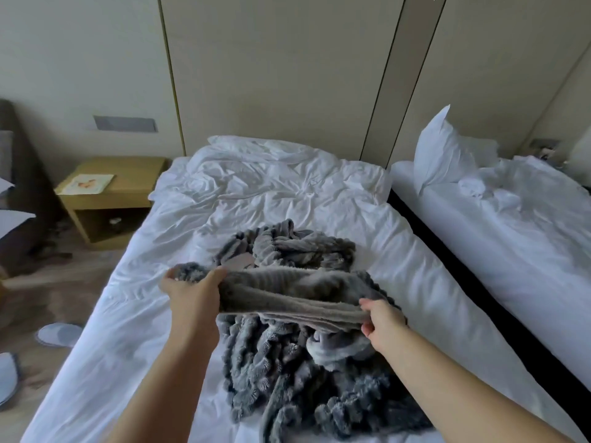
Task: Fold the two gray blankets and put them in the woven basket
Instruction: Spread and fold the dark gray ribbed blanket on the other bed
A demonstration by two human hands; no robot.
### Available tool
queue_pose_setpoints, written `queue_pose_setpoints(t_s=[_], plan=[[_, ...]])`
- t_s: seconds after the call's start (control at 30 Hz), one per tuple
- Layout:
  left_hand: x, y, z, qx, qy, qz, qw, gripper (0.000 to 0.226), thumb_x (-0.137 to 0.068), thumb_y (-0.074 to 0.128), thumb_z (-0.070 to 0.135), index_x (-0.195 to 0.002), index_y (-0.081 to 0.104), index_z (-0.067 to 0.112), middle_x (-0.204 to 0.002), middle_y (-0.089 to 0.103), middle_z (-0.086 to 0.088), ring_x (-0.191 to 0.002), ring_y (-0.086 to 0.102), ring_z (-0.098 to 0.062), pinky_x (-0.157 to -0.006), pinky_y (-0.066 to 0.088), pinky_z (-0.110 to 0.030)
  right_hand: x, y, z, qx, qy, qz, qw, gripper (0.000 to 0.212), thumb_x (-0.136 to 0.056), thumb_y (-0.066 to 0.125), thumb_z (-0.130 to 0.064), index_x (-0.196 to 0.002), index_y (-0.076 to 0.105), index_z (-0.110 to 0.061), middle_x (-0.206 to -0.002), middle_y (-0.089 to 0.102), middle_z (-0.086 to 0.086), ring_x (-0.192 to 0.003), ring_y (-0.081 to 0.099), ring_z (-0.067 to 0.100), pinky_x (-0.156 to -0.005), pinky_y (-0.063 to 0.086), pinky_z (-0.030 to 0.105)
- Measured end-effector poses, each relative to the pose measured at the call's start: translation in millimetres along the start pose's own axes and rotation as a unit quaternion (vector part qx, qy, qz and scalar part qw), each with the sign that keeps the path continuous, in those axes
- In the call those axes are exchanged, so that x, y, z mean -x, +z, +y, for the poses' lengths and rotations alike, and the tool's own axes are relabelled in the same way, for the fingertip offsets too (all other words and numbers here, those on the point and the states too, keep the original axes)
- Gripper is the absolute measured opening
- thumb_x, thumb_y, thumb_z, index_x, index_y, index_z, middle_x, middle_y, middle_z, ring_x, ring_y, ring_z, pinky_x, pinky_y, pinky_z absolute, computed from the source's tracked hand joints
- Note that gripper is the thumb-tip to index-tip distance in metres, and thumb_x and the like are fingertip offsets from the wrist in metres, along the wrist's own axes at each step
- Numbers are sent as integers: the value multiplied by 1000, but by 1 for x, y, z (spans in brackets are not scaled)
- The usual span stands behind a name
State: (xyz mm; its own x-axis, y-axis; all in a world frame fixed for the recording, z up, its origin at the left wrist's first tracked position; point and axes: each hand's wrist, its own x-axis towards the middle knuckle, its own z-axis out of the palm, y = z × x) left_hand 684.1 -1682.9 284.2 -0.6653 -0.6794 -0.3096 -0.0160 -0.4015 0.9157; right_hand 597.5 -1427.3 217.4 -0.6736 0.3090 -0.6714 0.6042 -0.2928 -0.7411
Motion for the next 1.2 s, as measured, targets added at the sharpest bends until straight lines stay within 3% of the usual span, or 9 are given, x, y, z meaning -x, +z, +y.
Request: queue_pose_setpoints(t_s=[0.13, 0.23, 0.3, 0.43, 0.57, 0.8, 0.9, 1.07, 1.2], plan=[[21, 18, -13, -89, 167, -120, 975, 59, -65, 82, 23, -104, 48, 51, -95, 61, 11, -82, 63, -9, -66, 52, -23, 55, 25, -51, 17, -165, -114, 980, 22, -79, 58, 1, -73, 71, -15, -85, 68, 6, -76, 60, 22, -64, 50, 28], [36, 46, -19, -217, 223, -304, 900, 64, -54, 82, 53, -111, 52, 48, -99, 65, 26, -88, 62, 11, -71, 47, -5, 120, 47, -86, 17, -239, -458, 856, 30, -77, 57, 4, -85, 75, -19, -78, 65, 3, -75, 63, 17, -66, 53, 23], [40, 66, -21, -294, 266, -326, 858, 35, -72, 71, 52, -98, 62, 32, -87, 68, 20, -79, 62, 8, -64, 45, -6, 133, 54, -94, 33, -251, -557, 791, 44, -75, 53, 3, -106, 70, -22, -89, 57, 8, -81, 60, 17, -75, 51, 26], [32, 78, -15, -344, 251, -214, 879, 15, -91, 57, 26, -78, 65, 25, -73, 68, 6, -73, 63, -13, -61, 49, -28, 92, 44, -72, 141, -343, -315, 873, 48, -77, 45, 8, -110, 62, -24, -108, 61, 6, -97, 60, 23, -86, 52, 37], [45, 70, -5, -195, 143, -310, 920, 37, -90, 53, 7, -81, 73, 37, -84, 75, 6, -80, 71, -10, -64, 56, -23, 34, 24, -16, 211, -364, -284, 862, 30, -78, 67, -12, -104, 59, 0, -94, 70, 13, -93, 66, 30, -80, 54, 41], [54, 73, 16, -70, 76, -237, 966, 27, -90, 46, -1, -83, 69, 11, -74, 73, -9, -67, 71, -21, -55, 55, -29, -25, -1, 11, 429, -158, -196, 867, 13, -88, 54, -19, -100, 59, -17, -94, 66, 10, -73, 61, 24, -59, 51, 30], [46, 65, 24, -21, 74, -149, 986, 26, -90, 43, -6, -91, 66, 8, -74, 73, -8, -63, 70, -17, -50, 54, -24, -33, -17, -56, 470, -306, -76, 824, 20, -89, 49, -16, -84, 65, -7, -79, 65, 16, -68, 60, 29, -58, 46, 35], [36, 70, 32, 50, 102, -85, 990, 41, -89, 39, -8, -89, 68, 21, -75, 75, 3, -68, 72, -10, -53, 55, -22, 41, -20, -203, 76, -593, 70, 798, 32, -75, 44, -2, -93, 62, -22, -84, 63, -10, -77, 52, 2, -69, 41, 8], [40, 98, 20, -111, 110, -108, 982, 32, -83, 55, -2, -106, 63, 19, -92, 72, -6, -85, 70, -23, -76, 57, -37, 65, -18, -230, -40, -551, 21, 833, 29, -84, 42, -22, -99, 64, -12, -93, 68, -6, -83, 53, 8, -74, 43, 20]])
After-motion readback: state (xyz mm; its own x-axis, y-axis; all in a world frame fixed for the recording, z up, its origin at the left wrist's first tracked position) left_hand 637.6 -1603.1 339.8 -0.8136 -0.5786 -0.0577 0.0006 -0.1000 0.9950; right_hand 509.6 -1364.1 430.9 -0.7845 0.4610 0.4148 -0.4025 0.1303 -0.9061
